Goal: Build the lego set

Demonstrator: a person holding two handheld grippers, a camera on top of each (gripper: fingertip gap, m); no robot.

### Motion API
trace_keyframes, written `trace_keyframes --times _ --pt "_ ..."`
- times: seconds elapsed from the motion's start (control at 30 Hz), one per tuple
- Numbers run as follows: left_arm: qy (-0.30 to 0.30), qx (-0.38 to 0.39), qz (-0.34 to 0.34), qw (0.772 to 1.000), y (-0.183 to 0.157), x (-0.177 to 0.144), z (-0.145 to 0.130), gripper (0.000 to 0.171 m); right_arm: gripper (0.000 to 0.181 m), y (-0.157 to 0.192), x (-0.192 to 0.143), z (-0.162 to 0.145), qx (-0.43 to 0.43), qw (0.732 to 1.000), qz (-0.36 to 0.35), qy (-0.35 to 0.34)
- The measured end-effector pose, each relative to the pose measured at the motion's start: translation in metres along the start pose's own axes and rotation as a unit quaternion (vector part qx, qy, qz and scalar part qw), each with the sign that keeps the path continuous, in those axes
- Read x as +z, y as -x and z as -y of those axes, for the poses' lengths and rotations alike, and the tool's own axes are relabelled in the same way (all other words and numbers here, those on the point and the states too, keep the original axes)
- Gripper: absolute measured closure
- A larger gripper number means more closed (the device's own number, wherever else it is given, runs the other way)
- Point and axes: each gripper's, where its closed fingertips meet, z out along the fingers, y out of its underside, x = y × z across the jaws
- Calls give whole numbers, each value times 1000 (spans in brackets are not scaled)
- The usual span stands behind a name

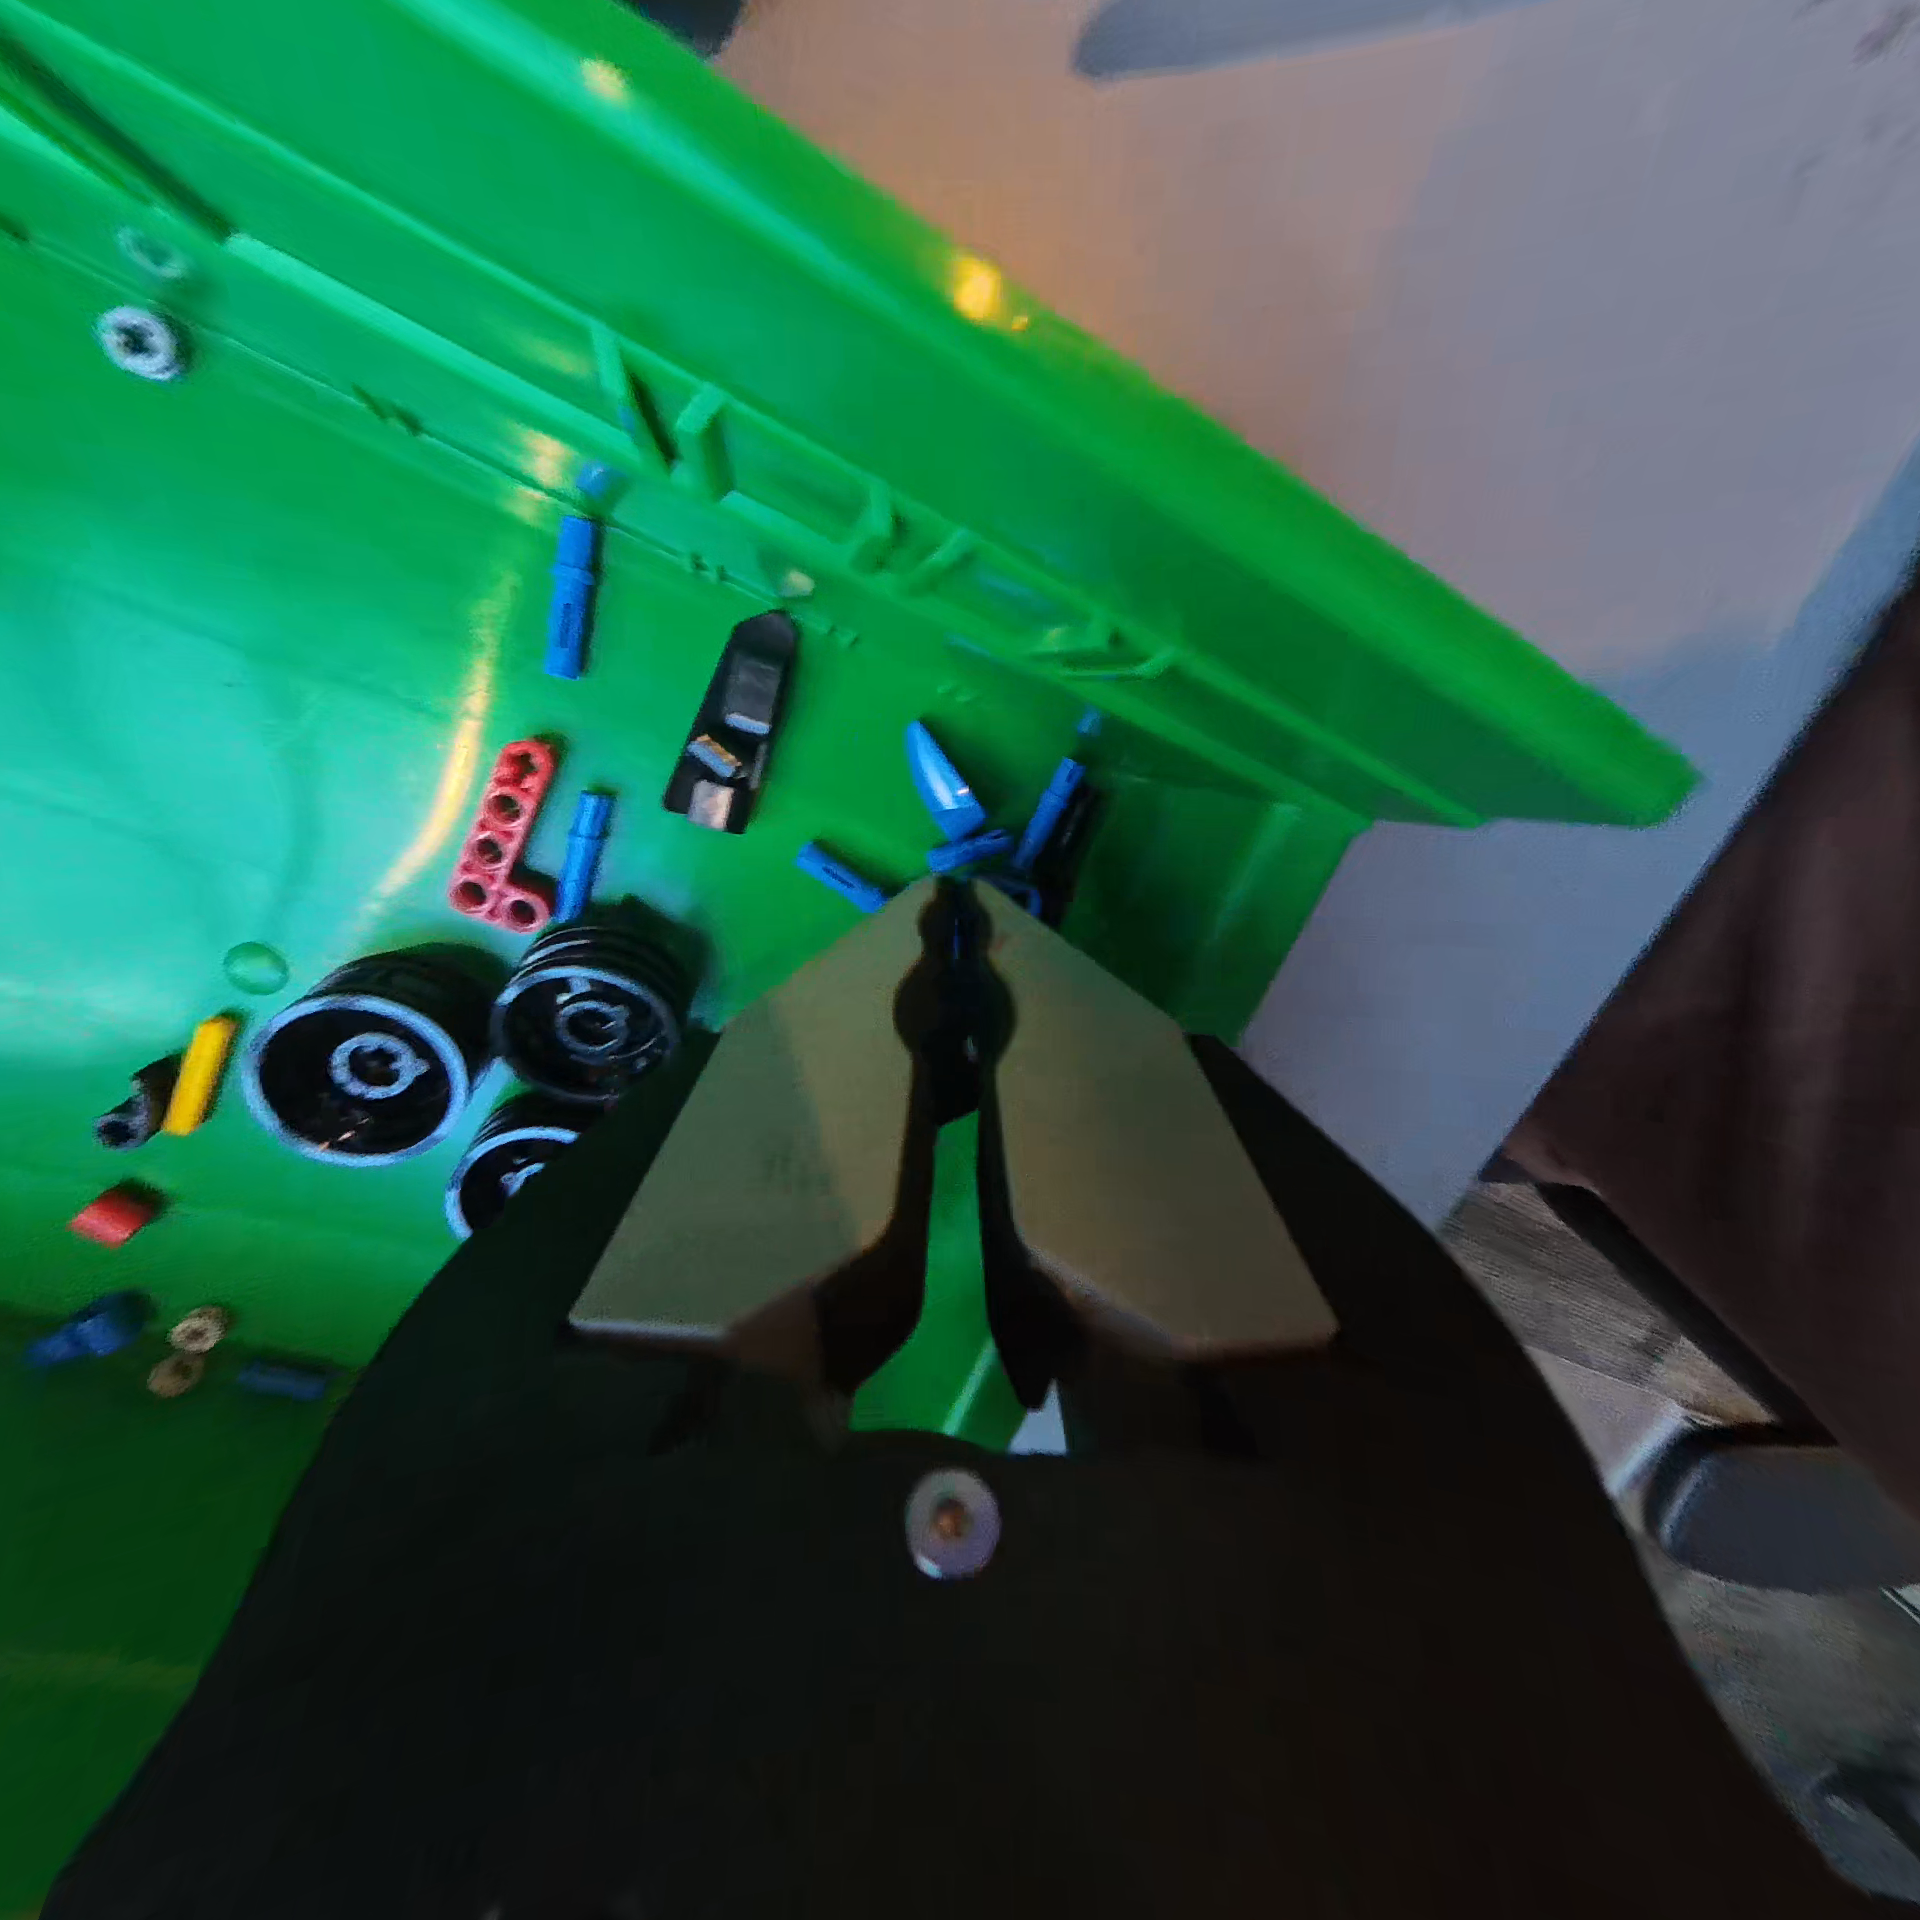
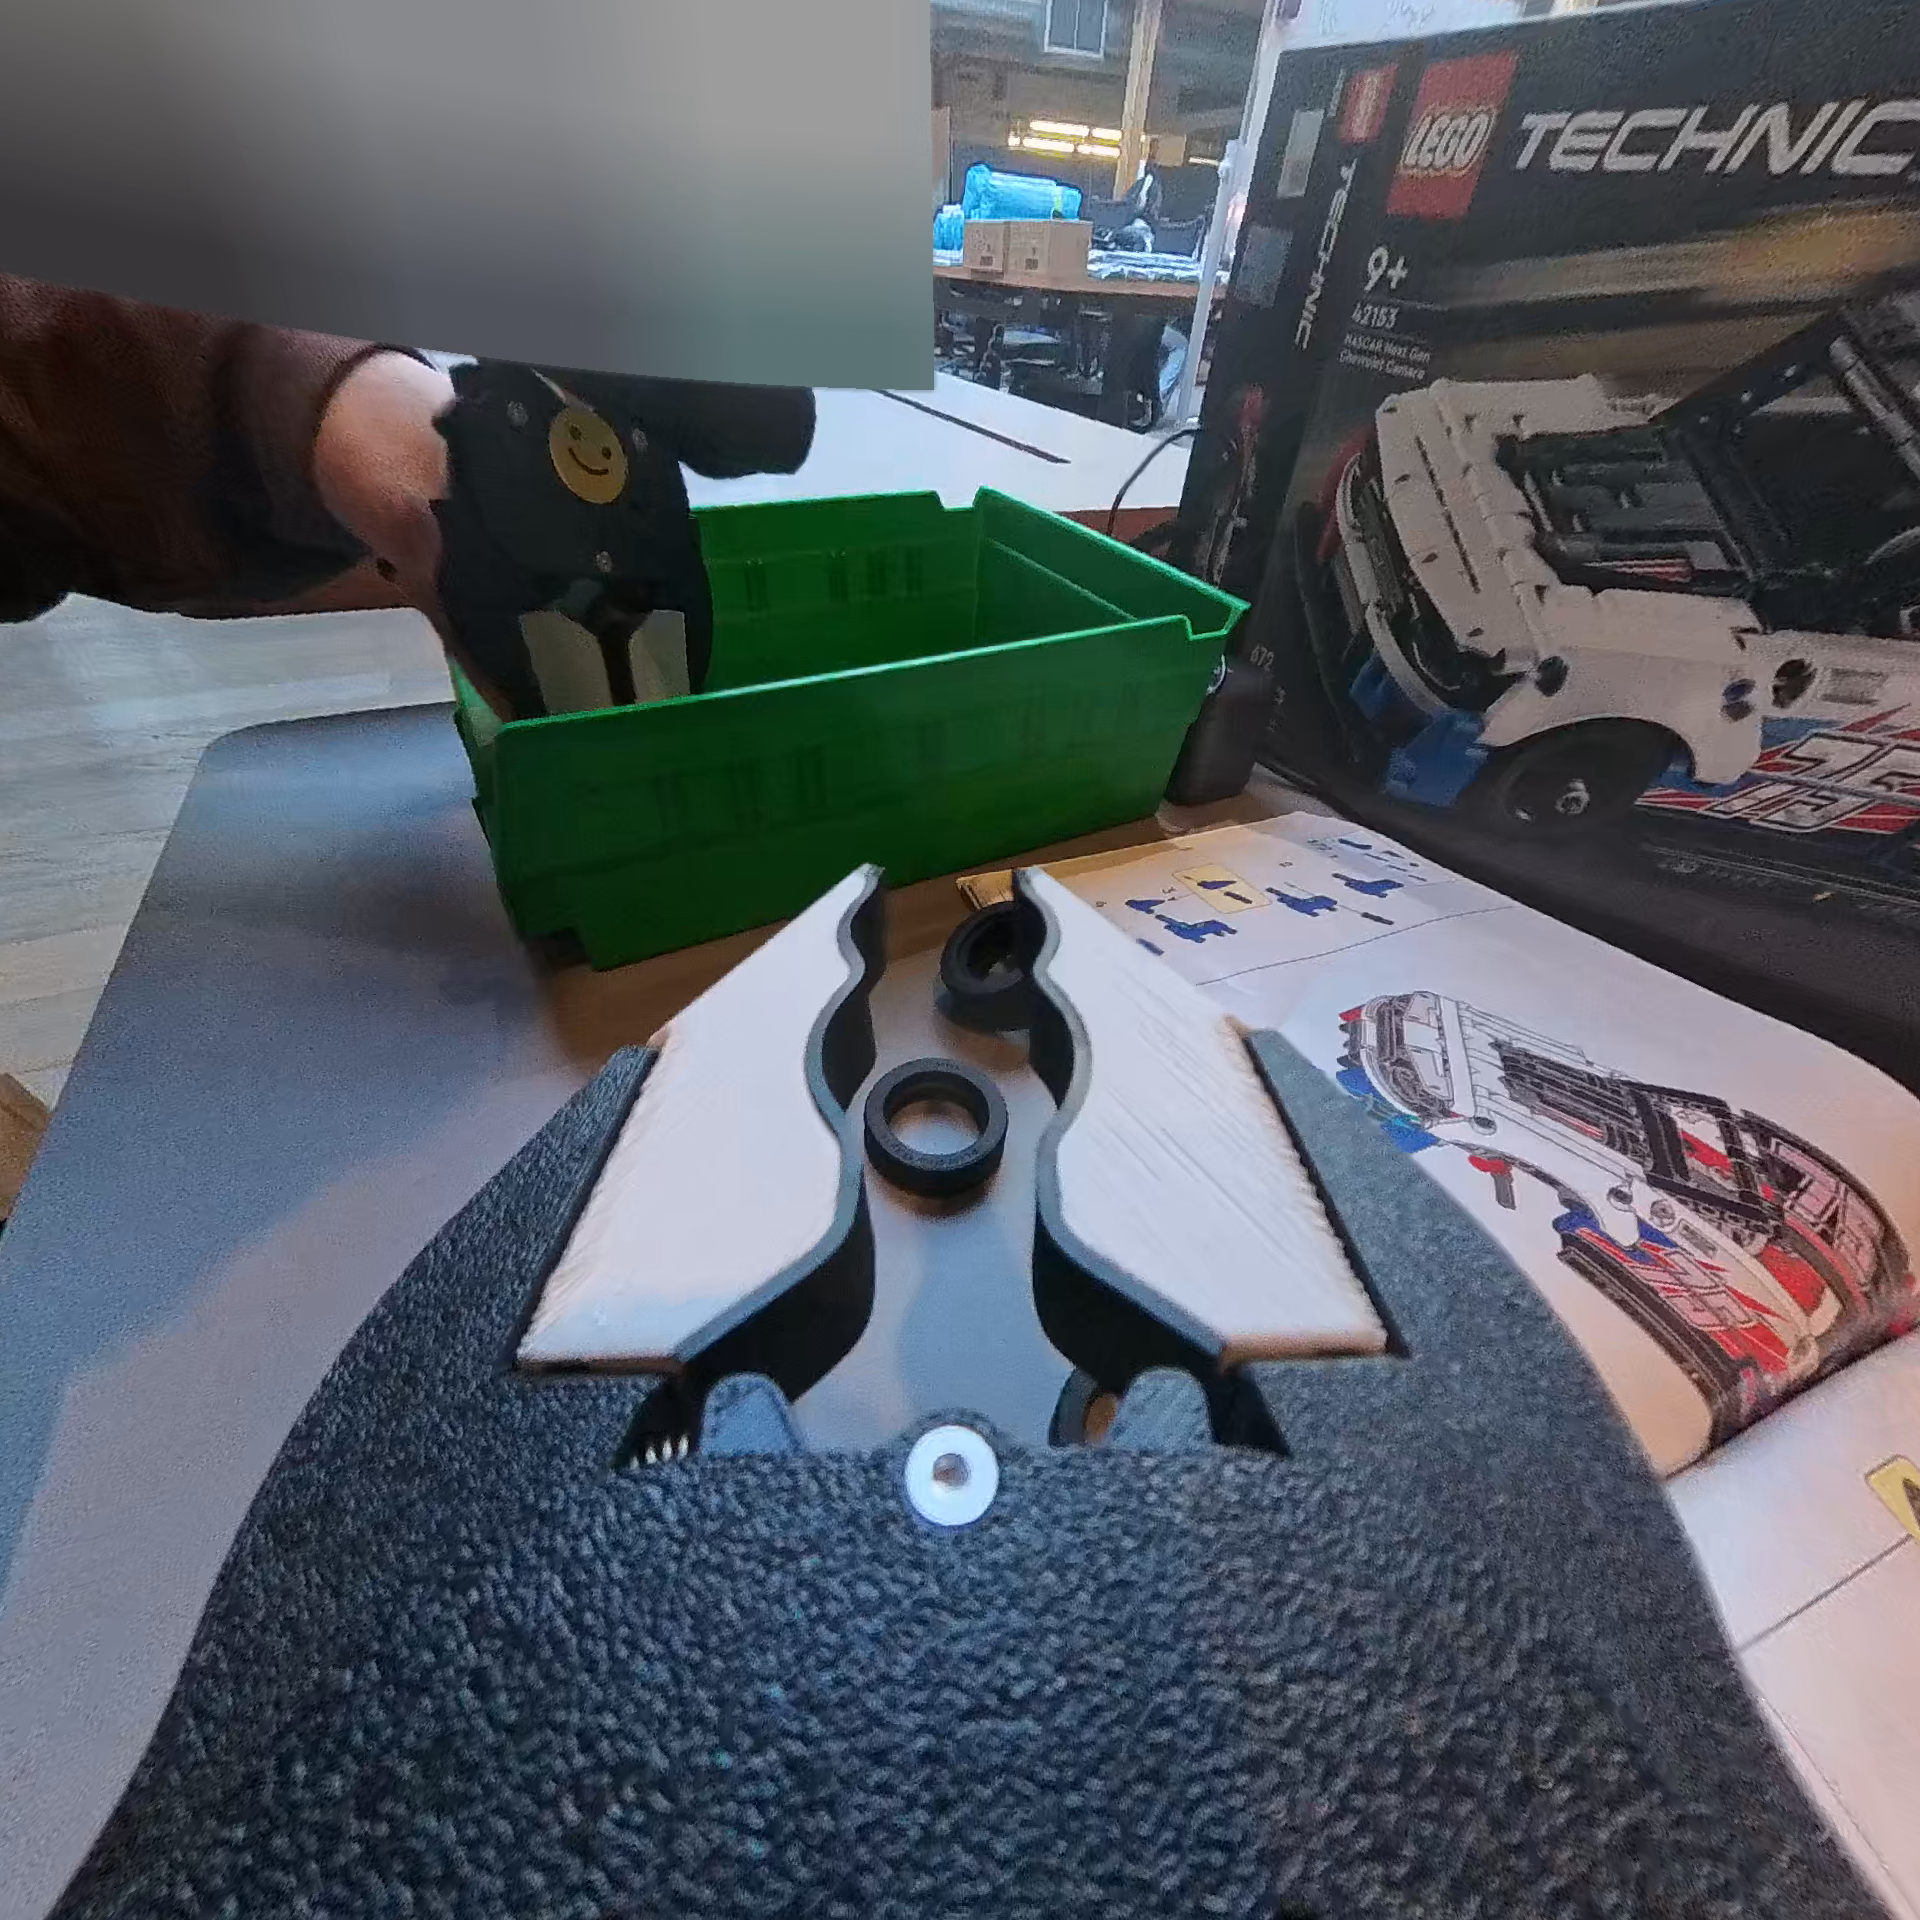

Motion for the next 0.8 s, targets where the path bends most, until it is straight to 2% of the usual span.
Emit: trace_keyframes --times 0.2,0.4,0.47,0.7,0.8 --pt "-1 -34 33 999 22 -2 -9 170 158 -4 -5 5 3 1000 -7 -8" --pt "-36 -46 22 998 23 -17 -5 167 158 -5 -4 3 5 1000 -12 -5" --pt "-40 -39 1 998 15 -19 -4 167 158 -5 -3 2 5 1000 -12 -3" --pt "8 -8 -53 999 -6 -5 -11 159 159 -8 0 -5 15 1000 -12 6" --pt "30 -1 -56 998 -8 -2 -15 165 159 -9 -1 -4 17 1000 -14 4"
